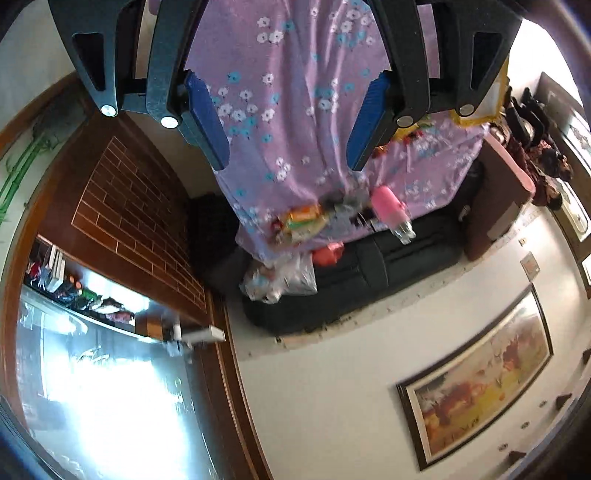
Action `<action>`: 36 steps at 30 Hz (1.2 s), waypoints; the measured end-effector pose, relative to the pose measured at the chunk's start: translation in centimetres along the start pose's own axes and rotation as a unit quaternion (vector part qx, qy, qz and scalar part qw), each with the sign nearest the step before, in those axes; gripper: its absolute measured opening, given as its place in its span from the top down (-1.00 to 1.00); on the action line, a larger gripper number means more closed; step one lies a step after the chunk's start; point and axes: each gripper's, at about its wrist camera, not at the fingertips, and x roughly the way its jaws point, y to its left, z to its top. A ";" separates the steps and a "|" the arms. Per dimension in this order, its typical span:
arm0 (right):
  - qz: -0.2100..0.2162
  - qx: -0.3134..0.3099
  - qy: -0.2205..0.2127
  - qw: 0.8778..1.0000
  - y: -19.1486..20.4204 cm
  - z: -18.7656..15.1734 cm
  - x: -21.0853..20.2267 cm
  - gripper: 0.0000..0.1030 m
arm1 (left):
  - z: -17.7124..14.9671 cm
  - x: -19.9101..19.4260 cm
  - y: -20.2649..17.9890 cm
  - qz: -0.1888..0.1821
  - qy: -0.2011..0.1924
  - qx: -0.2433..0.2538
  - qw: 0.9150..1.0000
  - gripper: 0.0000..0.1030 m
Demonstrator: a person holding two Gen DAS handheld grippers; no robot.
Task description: Organize snacks
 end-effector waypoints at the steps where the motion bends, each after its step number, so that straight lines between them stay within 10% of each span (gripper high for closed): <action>1: -0.003 -0.002 0.004 1.000 0.1 -0.3 0.8 -0.32 | 0.2 0.2 0.3 -0.007 0.001 -0.009 1.000 -0.61; 8: 0.020 -0.028 0.045 0.998 3.6 -1.7 7.0 -0.32 | 0.7 2.7 2.8 -0.053 0.002 -0.025 0.998 -0.61; 13: 0.061 -0.056 0.085 0.993 8.9 -4.9 13.5 -0.32 | -2.5 9.7 11.9 -0.079 0.036 -0.096 0.992 -0.61; 20: 0.115 -0.110 0.155 0.975 17.4 -10.4 24.5 -0.32 | -12.8 16.5 27.7 0.074 0.008 -0.269 0.960 -0.61; 27: 0.138 -0.133 0.198 0.961 25.4 -13.6 33.0 -0.29 | -20.5 17.1 33.0 0.103 -0.010 -0.383 0.918 -0.61; 36: 0.060 -0.141 0.232 0.961 29.7 -14.0 40.6 -0.08 | -23.6 17.8 33.8 0.072 0.007 -0.415 0.907 -0.61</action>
